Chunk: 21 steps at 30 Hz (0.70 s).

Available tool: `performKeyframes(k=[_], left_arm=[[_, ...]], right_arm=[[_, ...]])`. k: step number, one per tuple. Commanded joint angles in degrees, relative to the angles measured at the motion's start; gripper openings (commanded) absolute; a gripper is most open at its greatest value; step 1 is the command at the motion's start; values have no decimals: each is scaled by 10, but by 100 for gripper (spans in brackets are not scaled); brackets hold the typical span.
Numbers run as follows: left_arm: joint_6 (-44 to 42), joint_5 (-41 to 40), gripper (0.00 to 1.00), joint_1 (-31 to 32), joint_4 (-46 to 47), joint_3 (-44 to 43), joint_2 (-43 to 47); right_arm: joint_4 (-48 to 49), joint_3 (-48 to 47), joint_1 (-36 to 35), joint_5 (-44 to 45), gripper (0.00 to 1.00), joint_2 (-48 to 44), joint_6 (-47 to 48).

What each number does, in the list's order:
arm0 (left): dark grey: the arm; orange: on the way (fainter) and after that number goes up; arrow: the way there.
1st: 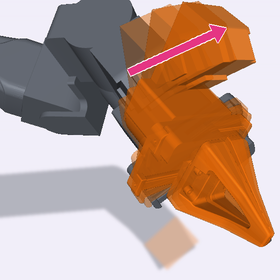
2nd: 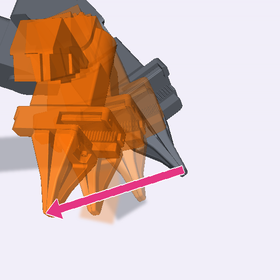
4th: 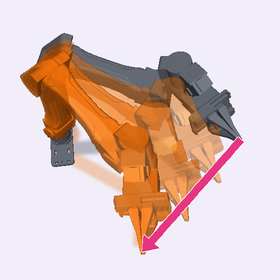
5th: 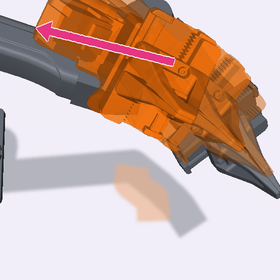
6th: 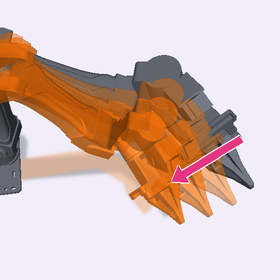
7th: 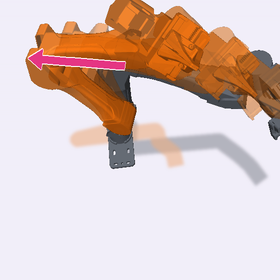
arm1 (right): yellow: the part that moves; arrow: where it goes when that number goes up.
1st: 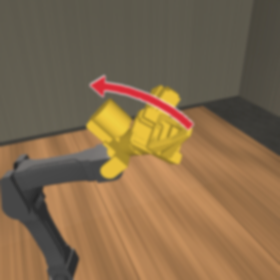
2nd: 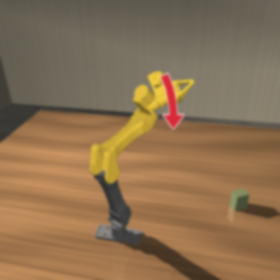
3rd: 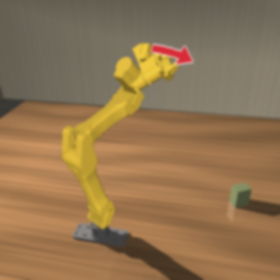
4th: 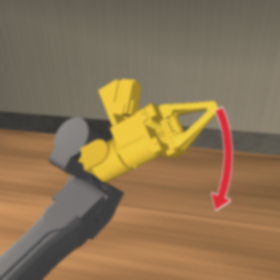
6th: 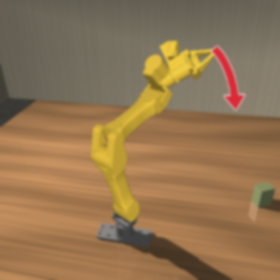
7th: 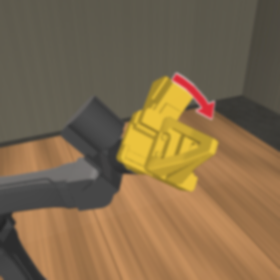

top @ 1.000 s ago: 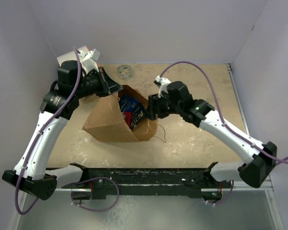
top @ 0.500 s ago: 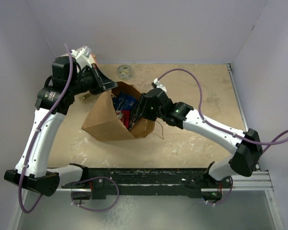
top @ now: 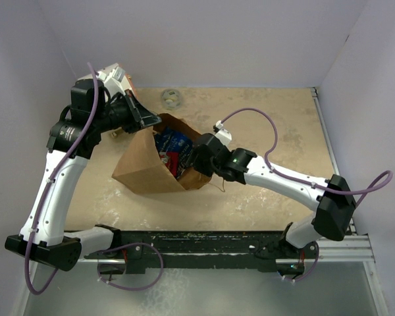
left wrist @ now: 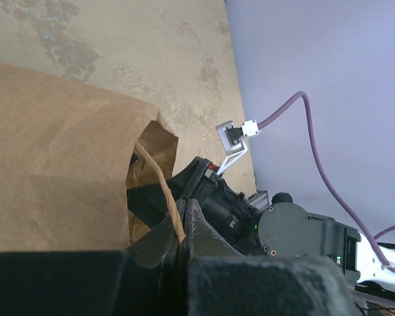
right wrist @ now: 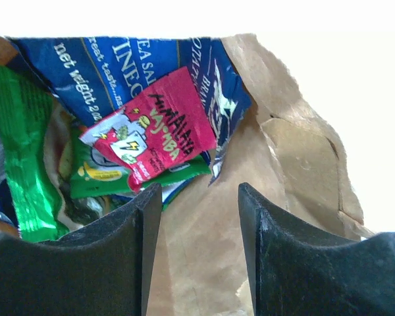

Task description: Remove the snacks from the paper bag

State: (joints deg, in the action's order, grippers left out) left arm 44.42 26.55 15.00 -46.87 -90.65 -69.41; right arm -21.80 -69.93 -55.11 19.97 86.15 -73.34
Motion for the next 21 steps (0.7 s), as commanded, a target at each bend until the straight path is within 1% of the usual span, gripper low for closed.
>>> performKeyframes(k=[1,3,11,14,17,21], left_arm=[[3,17,0,-6,6,-15,11],[0,18,0,-6,1,-21,7],[-7,14,0,-8,-16,-36,-1],[-9,14,0,-8,-20,-37,0],[-16,16,0,-8,-24,-41,-2],[-23,14,0,-8,-29,-40,-1]], right_arm=[[45,13,3,40,52,5,-31],[61,11,3,45,51,17,-31],[63,-7,4,26,52,56,-48],[64,-2,5,47,52,61,-56],[103,-2,11,57,52,75,-20],[88,-35,21,75,49,105,-4]])
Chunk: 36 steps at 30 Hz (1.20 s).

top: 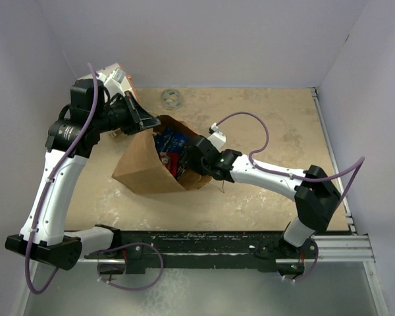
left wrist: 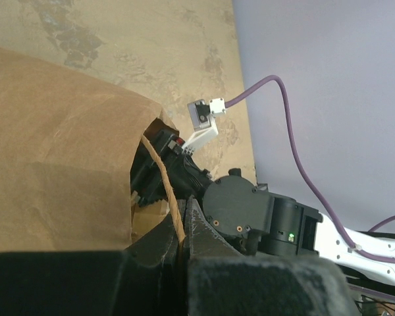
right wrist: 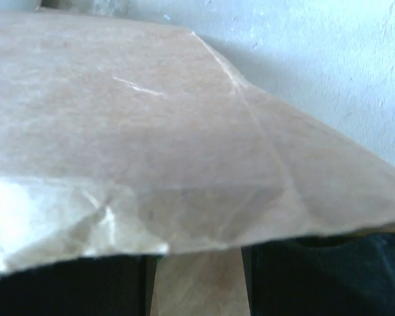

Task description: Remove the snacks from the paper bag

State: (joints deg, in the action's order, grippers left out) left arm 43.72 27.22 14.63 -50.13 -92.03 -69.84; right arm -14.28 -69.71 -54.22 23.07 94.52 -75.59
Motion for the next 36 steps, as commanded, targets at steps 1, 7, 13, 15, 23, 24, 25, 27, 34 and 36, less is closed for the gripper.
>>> performKeyframes(k=[1,7,13,15,23,24,25,27,34,36], left_arm=[[-18,6,0,-4,2,-26,4],[-28,2,0,-5,-4,-28,8],[-48,-2,0,-5,-21,-38,12],[-55,-4,0,-5,-27,-40,14],[-76,-12,0,-5,-43,-26,35],[-77,-14,0,-5,-44,-23,37],[-78,-15,0,-5,-44,-19,39],[-79,-18,0,-5,-44,-15,41],[-97,-33,0,-5,-38,-33,35],[-105,-42,0,-5,-42,-44,27]], right_arm=[[12,-40,13,48,49,25,20],[18,-63,16,66,40,39,47],[29,-77,17,66,18,28,98],[49,-77,17,56,9,20,122],[62,-75,17,25,0,-18,196],[62,-76,16,24,0,-24,210],[64,-78,17,22,0,-31,225],[69,-83,17,3,0,-46,256],[65,-87,17,-96,0,-96,264],[66,-89,17,-112,0,-109,264]])
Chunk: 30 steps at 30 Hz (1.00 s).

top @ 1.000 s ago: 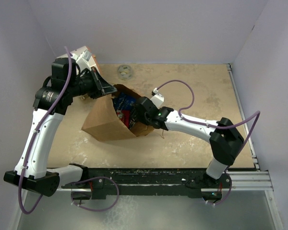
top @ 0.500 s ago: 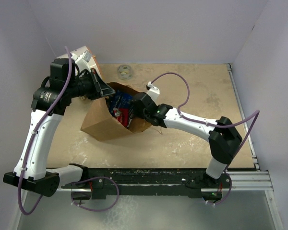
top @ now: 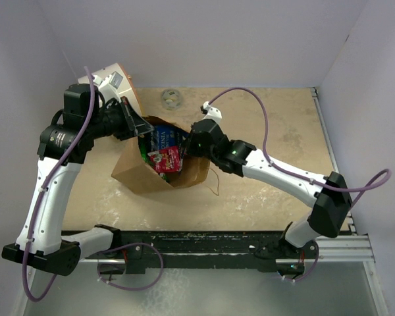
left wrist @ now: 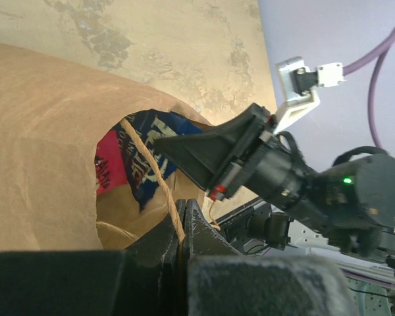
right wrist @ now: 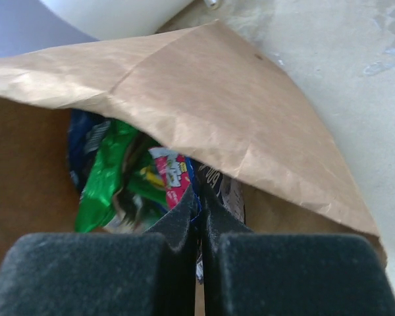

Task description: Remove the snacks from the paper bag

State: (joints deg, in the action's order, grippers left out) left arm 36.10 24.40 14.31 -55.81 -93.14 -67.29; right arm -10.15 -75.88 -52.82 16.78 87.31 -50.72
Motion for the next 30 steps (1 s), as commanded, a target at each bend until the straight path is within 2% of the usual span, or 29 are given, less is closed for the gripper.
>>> performKeyframes(k=[1,10,16,19,23,27,30], left_arm=[[-31,-17,0,-2,14,-39,-1],[-24,-28,0,-2,9,-52,-12],[-24,-61,0,-2,-13,-75,-26],[-16,-103,0,-2,-31,-86,-35],[-8,-158,0,-2,-52,-86,-36],[-5,-164,0,-2,-56,-75,-39],[-8,-152,0,-2,-48,-67,-42]], right_arm=[[25,-31,3,-57,0,-42,16],[-8,-84,3,-63,0,-89,38],[-20,-92,2,-64,0,-124,19],[-33,-114,3,-78,0,-130,17],[-47,-126,3,-63,0,-156,1],[-75,-153,3,-30,0,-180,-1],[-111,-207,3,33,0,-184,56]])
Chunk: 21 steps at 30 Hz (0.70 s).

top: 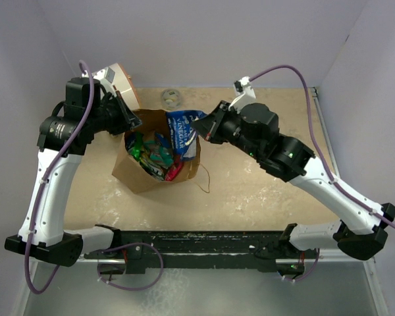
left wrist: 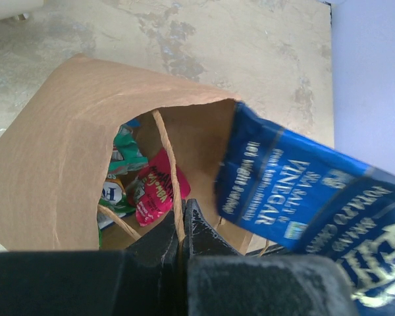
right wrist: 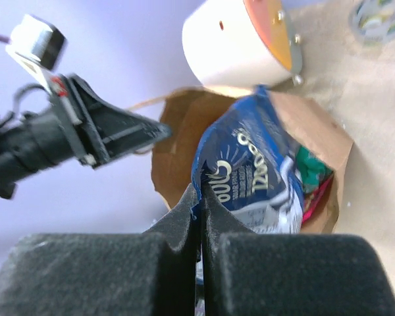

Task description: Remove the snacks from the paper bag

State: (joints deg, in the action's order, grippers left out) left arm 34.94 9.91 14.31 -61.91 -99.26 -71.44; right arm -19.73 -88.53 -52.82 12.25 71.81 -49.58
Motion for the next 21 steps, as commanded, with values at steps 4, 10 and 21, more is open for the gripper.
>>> performKeyframes(k=[4,10,21], left_arm=[[0,0,0,-1,15,-10,-6],[-5,2,0,-1,12,-25,-11],[-15,4,0,-1,9,-37,-14]], right_arm=[[-57,-143,2,166,0,-27,106],[-49,-179,3,329,0,-15,175],[-64,-57,190,279,0,-2,138]])
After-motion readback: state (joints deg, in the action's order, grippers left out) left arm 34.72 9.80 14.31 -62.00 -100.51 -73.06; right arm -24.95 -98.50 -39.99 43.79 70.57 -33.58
